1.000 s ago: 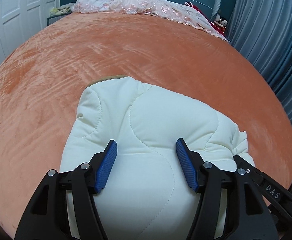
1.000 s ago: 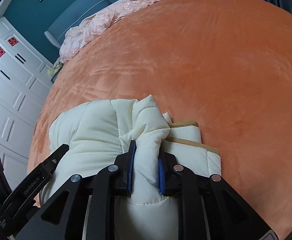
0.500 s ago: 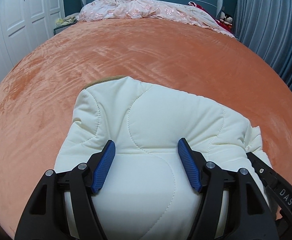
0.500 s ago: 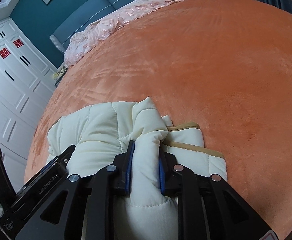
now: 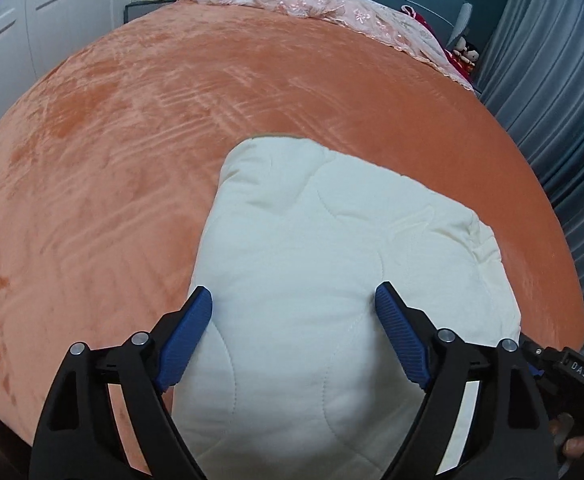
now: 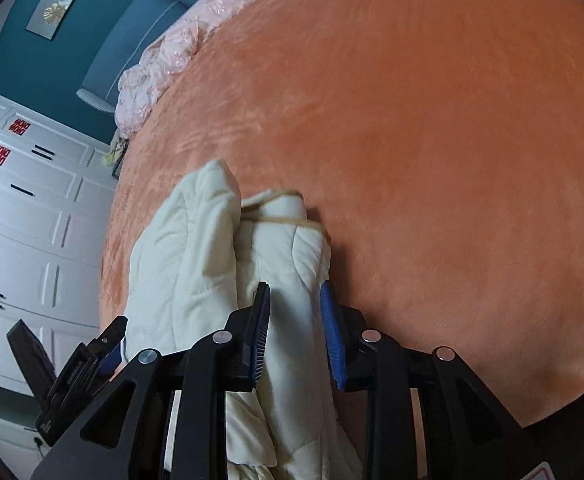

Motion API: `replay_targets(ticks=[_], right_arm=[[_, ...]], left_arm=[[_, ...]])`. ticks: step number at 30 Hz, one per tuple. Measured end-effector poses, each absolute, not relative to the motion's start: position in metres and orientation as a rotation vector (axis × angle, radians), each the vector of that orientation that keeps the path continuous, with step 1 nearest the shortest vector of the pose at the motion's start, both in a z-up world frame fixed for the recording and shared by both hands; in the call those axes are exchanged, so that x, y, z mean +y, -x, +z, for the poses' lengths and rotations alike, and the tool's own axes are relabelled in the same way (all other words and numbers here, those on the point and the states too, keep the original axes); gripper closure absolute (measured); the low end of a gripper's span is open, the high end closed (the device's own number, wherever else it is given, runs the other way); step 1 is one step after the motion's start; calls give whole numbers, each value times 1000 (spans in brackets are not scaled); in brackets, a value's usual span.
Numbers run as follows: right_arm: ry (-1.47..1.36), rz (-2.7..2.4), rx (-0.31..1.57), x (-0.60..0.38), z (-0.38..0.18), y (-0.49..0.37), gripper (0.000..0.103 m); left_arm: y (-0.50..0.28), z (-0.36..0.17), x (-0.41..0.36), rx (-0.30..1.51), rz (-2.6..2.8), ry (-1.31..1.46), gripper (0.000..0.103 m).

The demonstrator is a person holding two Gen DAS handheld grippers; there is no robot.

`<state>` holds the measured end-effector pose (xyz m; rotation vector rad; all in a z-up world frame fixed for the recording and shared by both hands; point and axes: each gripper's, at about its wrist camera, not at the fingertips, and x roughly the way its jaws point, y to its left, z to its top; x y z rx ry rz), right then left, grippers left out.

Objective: Fold large clothes

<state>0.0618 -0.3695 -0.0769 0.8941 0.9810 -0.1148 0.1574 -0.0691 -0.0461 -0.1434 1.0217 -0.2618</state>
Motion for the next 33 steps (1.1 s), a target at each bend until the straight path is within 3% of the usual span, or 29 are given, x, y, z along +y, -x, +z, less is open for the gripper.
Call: replay_targets(ticks=[2, 4, 6, 10, 24, 27, 32, 33], right_arm=[[-891, -99, 1020, -360, -88, -73, 76], [-795, -107, 1009, -347, -82, -85, 89], [-682, -111, 974, -332, -69, -95, 91], [-501, -105, 999, -315, -69, -121, 92], [-606, -97, 984, -330, -110, -118, 96], [-585, -148, 997, -332, -87, -108, 87], [-626, -169, 823, -329, -22, -71, 74], [-625, -155, 819, -326, -17, -70, 65]], left_arm=[[-155, -50, -67, 1011, -248, 148, 19], [-154, -52, -69, 1001, -235, 135, 17], [-156, -55, -70, 1001, -214, 129, 16], [-161, -61, -69, 995, -175, 131, 15], [-161, -77, -89, 929, -115, 8, 8], [-162, -74, -88, 938, -124, -2, 8], [-160, -67, -80, 966, -159, 16, 8], [-159, -65, -80, 966, -158, 16, 8]])
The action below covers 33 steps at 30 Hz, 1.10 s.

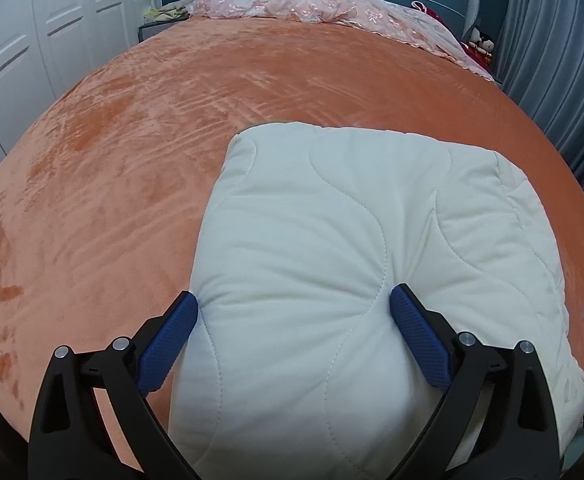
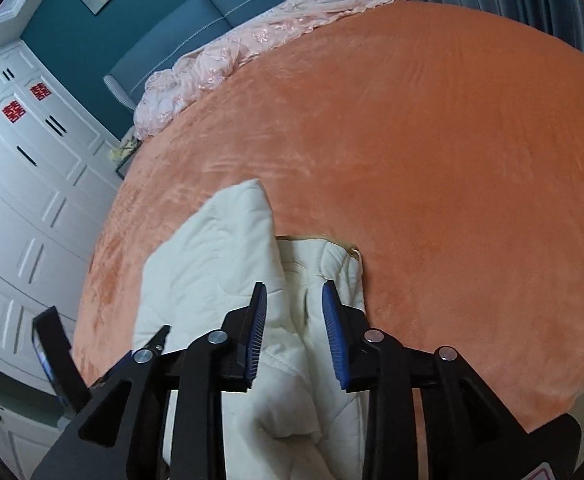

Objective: Fold large clothes

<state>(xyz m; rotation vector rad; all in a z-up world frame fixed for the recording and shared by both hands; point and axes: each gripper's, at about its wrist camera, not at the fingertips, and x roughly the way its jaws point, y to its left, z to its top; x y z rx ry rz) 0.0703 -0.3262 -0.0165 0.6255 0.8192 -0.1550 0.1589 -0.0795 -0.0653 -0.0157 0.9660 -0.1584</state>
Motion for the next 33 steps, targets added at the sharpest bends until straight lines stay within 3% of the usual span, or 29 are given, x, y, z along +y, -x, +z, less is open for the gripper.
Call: replay_targets(ticks=[1, 3, 5, 6, 7, 10, 18, 33], right_arm=[[-618, -121, 845, -322, -17, -75, 53], [-585, -78, 954, -312, -33, -91, 48], [-585, -66, 1018, -305, -50, -98, 72], [-608, -24, 1008, -302, -49, -96, 92], [-594, -36, 976, -300, -41, -90, 96], [-510, -84, 891, -295, -18, -65, 98], [-525, -185, 1000, -314, -78, -58, 99], [-401, -196, 1007, -303, -97, -63, 101]], left_arm=[[-158, -63, -79, 967, -156, 18, 9], [-155, -57, -79, 977, -152, 24, 9], [-149, -45, -78, 980, -163, 42, 10], [-145, -39, -78, 979, -175, 42, 10], [-141, -32, -79, 974, -185, 30, 11], [-128, -16, -80, 956, -209, -3, 11], [-124, -50, -101, 1018, -191, -75, 8], [-131, -77, -105, 1000, -150, -107, 5]])
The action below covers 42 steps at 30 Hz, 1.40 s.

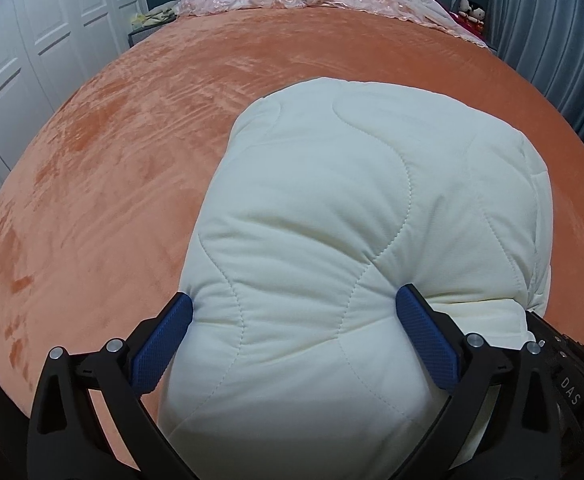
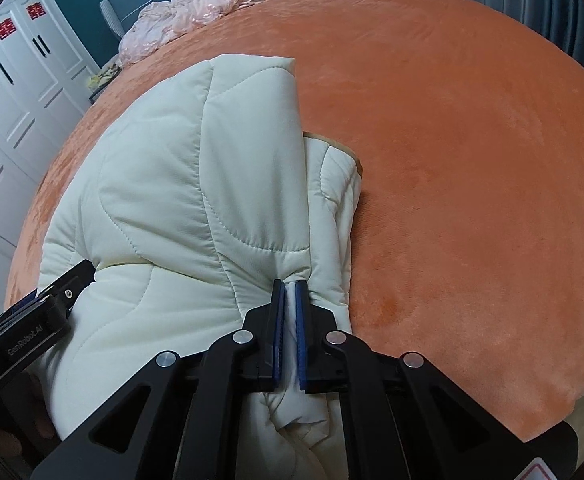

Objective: Fold large clothes

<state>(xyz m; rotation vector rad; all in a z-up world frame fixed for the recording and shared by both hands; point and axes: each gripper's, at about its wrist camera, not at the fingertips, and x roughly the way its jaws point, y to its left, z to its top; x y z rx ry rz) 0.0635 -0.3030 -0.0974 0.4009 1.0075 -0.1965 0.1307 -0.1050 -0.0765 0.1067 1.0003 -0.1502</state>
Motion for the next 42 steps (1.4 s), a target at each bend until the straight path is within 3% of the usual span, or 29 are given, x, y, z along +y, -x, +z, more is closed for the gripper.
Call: replay_targets(ticks=[3, 6, 8, 9, 10, 11, 16, 23, 26, 28, 31, 34, 42], right_arm=[[-407, -186, 1005, -305, -96, -65, 100], [-491, -167, 983, -315, -76, -57, 94], [-577, -180, 952, -326, -63, -44, 74], [-611, -203, 952, -332, -61, -39, 52], [-647, -229, 958, -339, -62, -34, 42], [-684, -220, 963, -342, -65, -32, 41], [-985, -99, 1020, -358, -105, -36, 40], [-1154, 1, 1010, -349, -136, -53, 38], [-1133, 13, 1011, -344, -133, -60, 49], [-1066, 12, 1007, -339, -122, -62, 65], [-899, -21, 980, -326, -89, -63, 74], [-799, -35, 916, -314, -54, -60, 76], [-553, -20, 704, -277, 60, -61, 80]], left_arm=[[-131, -76, -101, 1000, -163, -82, 5], [-133, -65, -82, 1047, -210, 16, 5], [-132, -57, -59, 1090, -210, 118, 5], [-131, -55, -44, 1113, -201, 179, 5], [-130, -54, -32, 1125, -200, 226, 5], [-130, -55, -20, 1136, -202, 268, 5], [-134, -80, 3, 1242, -285, 437, 5], [-138, -107, -19, 1299, -408, 561, 5], [-139, -101, -30, 1277, -387, 519, 5], [-136, -88, -37, 1242, -378, 458, 14], [-128, -58, -50, 1164, -383, 326, 32], [-123, -26, -55, 1091, -408, 236, 40], [-96, 72, -48, 856, -430, 92, 46]])
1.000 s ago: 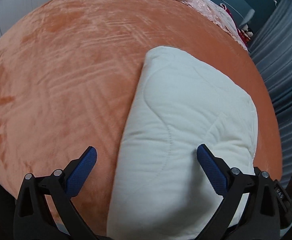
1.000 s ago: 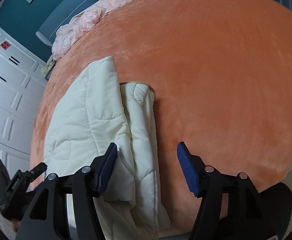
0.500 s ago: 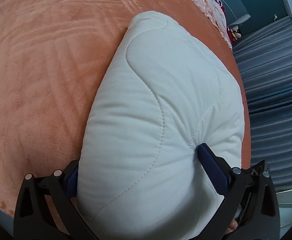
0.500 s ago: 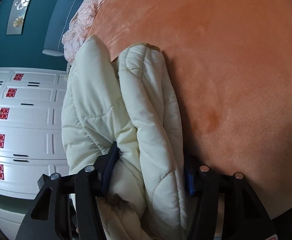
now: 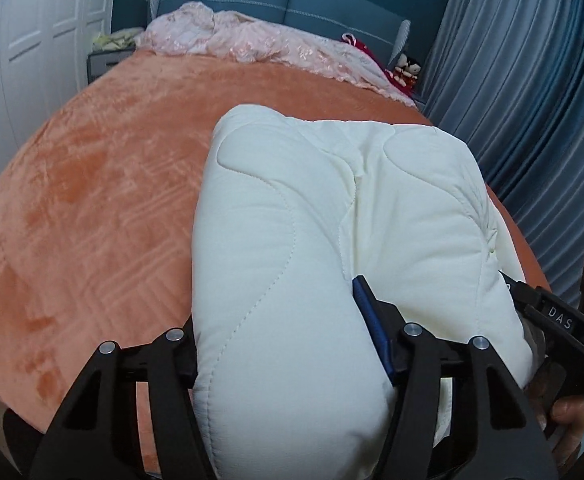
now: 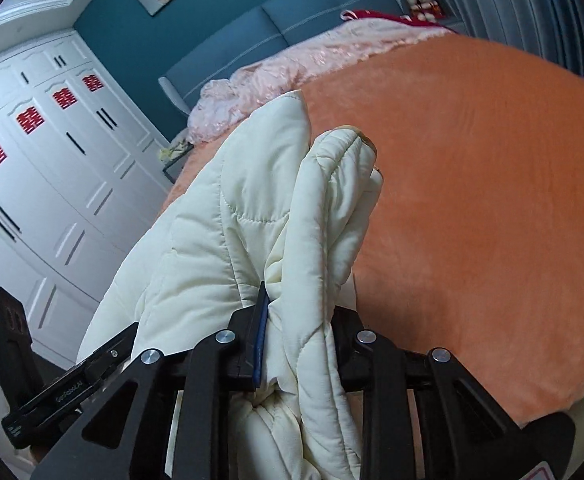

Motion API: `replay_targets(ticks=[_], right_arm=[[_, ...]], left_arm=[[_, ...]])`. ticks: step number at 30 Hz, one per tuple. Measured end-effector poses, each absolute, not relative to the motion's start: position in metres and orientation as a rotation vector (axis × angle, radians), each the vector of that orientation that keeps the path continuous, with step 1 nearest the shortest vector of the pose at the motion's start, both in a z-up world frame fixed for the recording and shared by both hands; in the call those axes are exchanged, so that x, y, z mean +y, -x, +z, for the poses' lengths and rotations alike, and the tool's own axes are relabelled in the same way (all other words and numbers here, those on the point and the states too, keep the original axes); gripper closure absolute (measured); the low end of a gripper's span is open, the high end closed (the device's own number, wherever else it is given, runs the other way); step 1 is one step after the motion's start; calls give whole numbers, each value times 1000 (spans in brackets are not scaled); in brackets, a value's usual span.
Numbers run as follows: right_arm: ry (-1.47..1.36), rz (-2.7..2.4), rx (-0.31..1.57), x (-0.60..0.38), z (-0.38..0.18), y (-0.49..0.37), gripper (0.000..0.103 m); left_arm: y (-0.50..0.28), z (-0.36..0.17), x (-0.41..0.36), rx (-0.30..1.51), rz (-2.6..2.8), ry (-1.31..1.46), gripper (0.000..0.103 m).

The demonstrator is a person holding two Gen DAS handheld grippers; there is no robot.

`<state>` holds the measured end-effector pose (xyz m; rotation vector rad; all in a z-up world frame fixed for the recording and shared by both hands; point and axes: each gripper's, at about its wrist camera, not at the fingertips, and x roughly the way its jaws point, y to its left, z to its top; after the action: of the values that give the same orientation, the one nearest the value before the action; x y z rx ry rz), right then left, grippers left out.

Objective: Fold large clothes

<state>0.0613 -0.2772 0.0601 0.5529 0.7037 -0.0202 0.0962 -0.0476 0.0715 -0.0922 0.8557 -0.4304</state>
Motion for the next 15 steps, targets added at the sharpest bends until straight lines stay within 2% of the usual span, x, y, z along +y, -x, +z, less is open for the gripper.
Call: replay_targets(ticks=[15], right_arm=[[-403, 36, 450, -235, 170, -32, 80]], left_arm=[[-73, 169, -2, 599, -470, 147, 46]])
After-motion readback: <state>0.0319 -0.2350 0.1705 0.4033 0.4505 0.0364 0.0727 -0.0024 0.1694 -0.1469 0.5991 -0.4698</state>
